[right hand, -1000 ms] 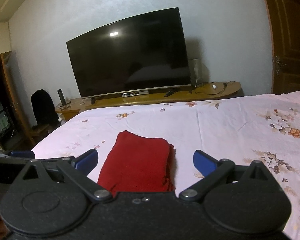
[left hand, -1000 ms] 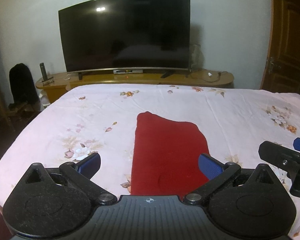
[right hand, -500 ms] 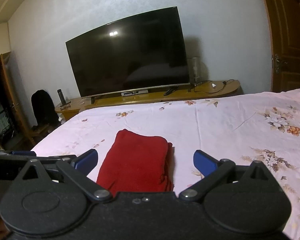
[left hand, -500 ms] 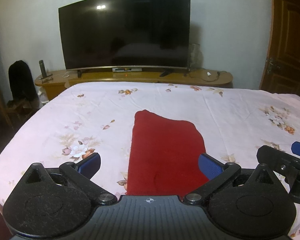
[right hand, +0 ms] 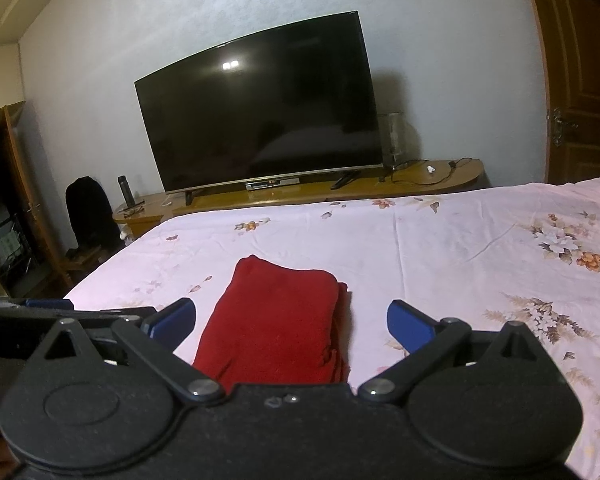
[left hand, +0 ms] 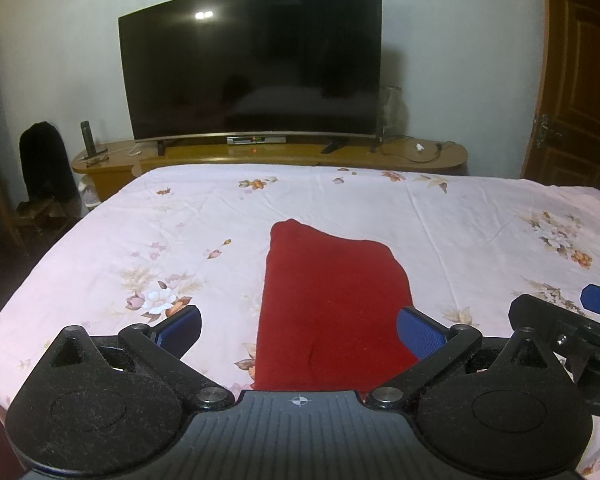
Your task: Fold small clothes
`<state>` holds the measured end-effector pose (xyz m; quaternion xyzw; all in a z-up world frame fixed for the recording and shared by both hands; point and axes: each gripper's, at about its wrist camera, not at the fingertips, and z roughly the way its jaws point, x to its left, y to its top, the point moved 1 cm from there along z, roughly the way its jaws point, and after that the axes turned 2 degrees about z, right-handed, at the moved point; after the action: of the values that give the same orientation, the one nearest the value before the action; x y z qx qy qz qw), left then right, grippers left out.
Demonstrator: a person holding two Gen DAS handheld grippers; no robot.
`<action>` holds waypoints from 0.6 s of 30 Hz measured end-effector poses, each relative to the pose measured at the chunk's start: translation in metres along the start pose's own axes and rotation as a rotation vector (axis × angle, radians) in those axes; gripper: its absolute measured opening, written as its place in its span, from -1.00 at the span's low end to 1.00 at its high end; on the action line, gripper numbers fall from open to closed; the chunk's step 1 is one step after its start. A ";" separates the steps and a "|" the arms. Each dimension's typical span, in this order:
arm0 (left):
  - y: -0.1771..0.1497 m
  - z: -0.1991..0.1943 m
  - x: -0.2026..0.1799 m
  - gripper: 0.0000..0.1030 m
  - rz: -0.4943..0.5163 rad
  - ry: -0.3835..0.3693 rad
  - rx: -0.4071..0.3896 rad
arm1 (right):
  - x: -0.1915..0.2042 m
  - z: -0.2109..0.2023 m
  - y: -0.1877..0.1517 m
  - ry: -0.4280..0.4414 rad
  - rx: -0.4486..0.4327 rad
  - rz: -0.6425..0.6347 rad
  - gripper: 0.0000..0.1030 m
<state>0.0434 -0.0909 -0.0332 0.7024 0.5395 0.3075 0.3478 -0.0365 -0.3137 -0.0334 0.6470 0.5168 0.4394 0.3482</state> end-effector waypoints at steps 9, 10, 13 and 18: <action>0.001 0.003 -0.003 0.99 0.000 0.006 0.000 | -0.002 0.003 0.001 0.006 0.008 -0.002 0.98; 0.001 0.004 -0.003 0.99 -0.001 0.004 0.003 | -0.002 0.002 0.001 0.005 0.007 -0.002 0.98; 0.001 0.007 -0.005 0.99 -0.001 -0.001 0.011 | -0.002 0.003 0.001 0.004 0.010 -0.002 0.98; 0.003 0.018 -0.007 0.99 0.004 -0.018 0.028 | -0.002 0.008 0.001 0.005 0.023 0.000 0.98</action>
<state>0.0575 -0.1012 -0.0416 0.7111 0.5391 0.2945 0.3422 -0.0291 -0.3162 -0.0357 0.6498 0.5229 0.4350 0.3393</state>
